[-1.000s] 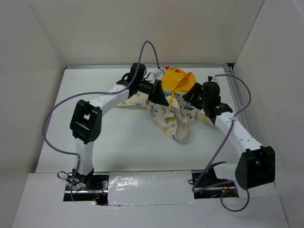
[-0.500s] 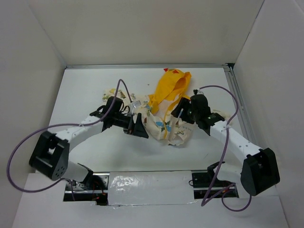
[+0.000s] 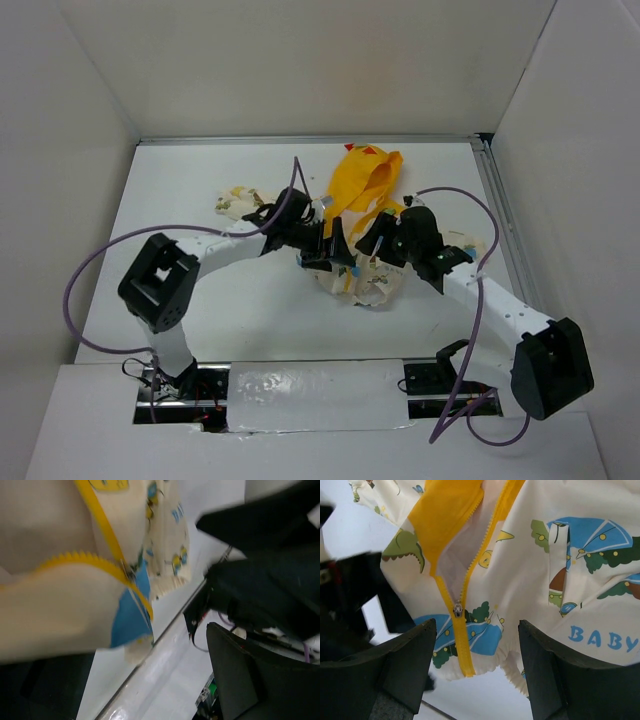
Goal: Zip up the jacket
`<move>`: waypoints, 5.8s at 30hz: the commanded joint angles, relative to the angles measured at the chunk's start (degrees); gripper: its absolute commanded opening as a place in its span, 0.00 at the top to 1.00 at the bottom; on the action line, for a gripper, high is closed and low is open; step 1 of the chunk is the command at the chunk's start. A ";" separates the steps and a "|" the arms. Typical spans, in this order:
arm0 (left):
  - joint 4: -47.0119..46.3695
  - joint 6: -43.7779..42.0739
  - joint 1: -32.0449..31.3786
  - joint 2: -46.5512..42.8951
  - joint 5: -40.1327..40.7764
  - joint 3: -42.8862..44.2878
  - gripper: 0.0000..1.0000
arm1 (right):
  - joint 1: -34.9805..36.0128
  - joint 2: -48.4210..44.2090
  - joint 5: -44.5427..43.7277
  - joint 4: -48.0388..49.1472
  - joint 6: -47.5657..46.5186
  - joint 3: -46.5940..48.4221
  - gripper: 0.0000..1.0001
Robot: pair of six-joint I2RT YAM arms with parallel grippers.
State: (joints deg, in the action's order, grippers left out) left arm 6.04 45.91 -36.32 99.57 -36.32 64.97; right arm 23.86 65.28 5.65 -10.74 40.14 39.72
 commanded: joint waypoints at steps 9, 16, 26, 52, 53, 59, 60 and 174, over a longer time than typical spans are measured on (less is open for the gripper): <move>4.95 1.29 -2.71 13.19 9.24 12.46 0.11 | -2.76 -4.89 1.73 2.30 0.90 -3.25 0.28; -1.21 -3.19 -3.06 12.14 9.07 11.14 0.95 | -4.43 -5.86 4.10 4.59 2.31 -4.04 0.29; -3.06 -30.95 -2.10 1.34 2.76 10.62 1.00 | -5.49 -7.44 12.71 12.83 -5.77 -0.62 0.30; 16.90 -25.37 13.20 -1.63 -12.74 12.95 0.46 | -7.69 7.31 12.55 14.87 -7.79 7.29 0.26; 17.16 -24.04 13.29 -3.14 -11.51 10.55 0.43 | -7.60 8.89 11.93 15.22 -7.88 7.38 0.25; 21.72 -13.93 15.48 -16.06 -2.62 -7.73 0.32 | -6.19 18.28 7.01 12.42 -10.25 15.81 0.23; 21.90 -11.57 15.49 -18.94 -2.10 -11.06 0.28 | -5.58 19.79 5.70 11.28 -10.69 18.95 0.22; 13.12 -35.19 14.34 -0.51 -31.72 32.94 1.00 | -6.98 12.68 4.36 27.97 -2.68 8.08 0.38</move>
State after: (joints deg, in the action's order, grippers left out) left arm 20.43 13.41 -22.31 103.46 -62.92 98.13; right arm 17.28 76.16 9.30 10.87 42.26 45.76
